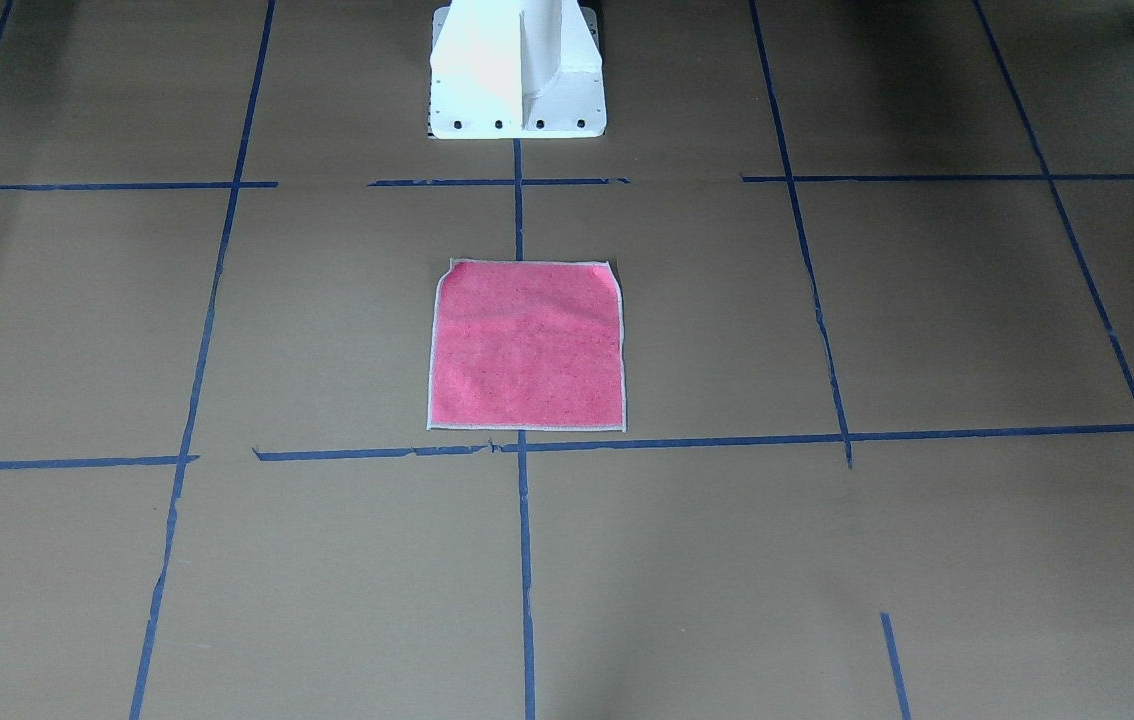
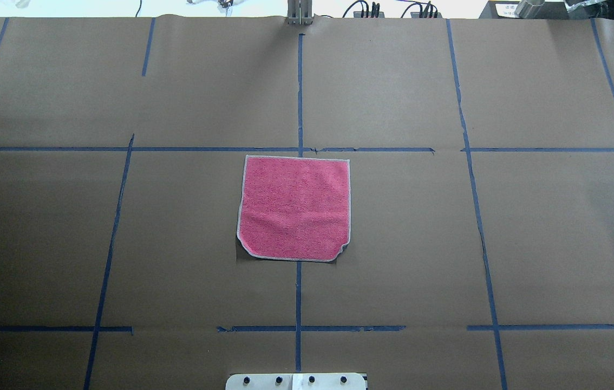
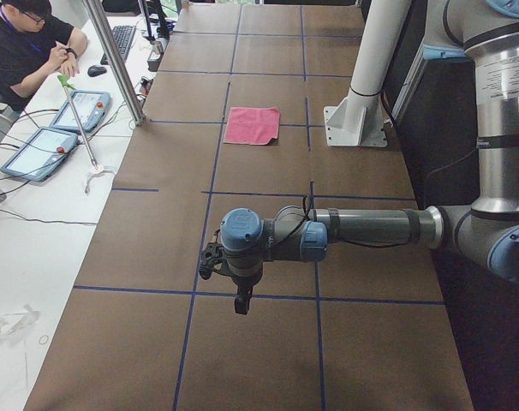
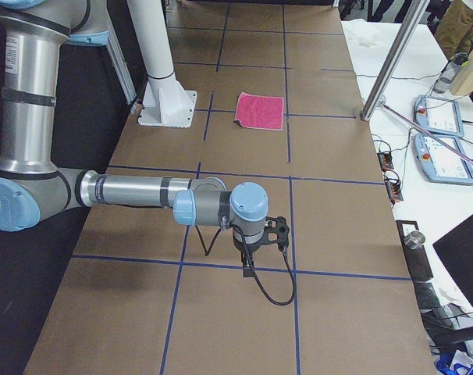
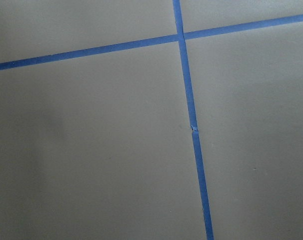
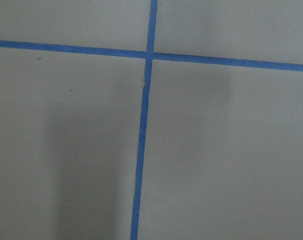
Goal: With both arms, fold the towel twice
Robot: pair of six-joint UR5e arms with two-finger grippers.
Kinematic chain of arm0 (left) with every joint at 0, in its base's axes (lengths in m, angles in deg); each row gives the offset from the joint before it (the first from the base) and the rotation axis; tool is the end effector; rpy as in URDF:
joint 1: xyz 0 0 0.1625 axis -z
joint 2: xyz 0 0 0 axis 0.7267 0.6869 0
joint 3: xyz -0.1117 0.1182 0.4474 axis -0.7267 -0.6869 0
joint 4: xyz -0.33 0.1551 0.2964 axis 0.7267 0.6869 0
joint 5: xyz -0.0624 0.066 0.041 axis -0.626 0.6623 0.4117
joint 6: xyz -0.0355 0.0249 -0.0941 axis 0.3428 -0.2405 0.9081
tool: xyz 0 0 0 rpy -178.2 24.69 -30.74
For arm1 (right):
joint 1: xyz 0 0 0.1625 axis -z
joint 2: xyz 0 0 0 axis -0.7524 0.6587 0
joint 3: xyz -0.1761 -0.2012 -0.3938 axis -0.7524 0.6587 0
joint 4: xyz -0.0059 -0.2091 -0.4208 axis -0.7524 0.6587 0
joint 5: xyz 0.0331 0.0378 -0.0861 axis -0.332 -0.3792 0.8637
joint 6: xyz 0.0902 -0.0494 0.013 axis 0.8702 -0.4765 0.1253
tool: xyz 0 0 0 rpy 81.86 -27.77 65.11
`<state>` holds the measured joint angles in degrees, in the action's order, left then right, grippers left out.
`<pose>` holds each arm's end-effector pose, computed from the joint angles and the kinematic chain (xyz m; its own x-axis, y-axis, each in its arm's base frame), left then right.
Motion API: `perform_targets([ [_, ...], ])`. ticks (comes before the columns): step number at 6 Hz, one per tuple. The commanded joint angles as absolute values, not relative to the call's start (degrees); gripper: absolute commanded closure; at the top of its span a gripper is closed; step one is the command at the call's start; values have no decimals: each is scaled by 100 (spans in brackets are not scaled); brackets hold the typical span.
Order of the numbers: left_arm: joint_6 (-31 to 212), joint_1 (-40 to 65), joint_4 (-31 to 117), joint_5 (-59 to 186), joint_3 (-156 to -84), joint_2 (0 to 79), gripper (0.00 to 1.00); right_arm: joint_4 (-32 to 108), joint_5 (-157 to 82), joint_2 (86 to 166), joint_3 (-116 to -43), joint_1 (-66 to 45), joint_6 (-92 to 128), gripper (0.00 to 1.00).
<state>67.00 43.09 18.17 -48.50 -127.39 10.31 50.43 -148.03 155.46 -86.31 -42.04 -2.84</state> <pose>-0.0593 -0.4708 0.7156 0.7142 0.1547 -0.6826 -0.1128 0.9880 0.1059 0.0687 -0.4706 0.7065 0.7228 -0.0727 0.6872 0.0397 0.9972 0.0637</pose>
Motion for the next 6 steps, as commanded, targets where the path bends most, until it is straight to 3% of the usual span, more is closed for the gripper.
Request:
perform_targets([
  [1, 6669, 4295, 1822, -4858, -12759, 1022, 0, 5017, -14842, 15549, -8628, -4199, -328, 0],
  [2, 6677, 4182, 1822, -4849, -12777, 1031, 0, 5000, -14860, 15480, -8663, -4190, -302, 0],
  [4, 6721, 4119, 2172, -4893, -12568, 1844, 0, 4648, -15086, 15391, -8795, -4129, -119, 0],
  [6, 6739, 3927, 2505, -5122, -12696, 1954, 0, 4273, -15228, 15391, -8899, -3928, -22, 0],
])
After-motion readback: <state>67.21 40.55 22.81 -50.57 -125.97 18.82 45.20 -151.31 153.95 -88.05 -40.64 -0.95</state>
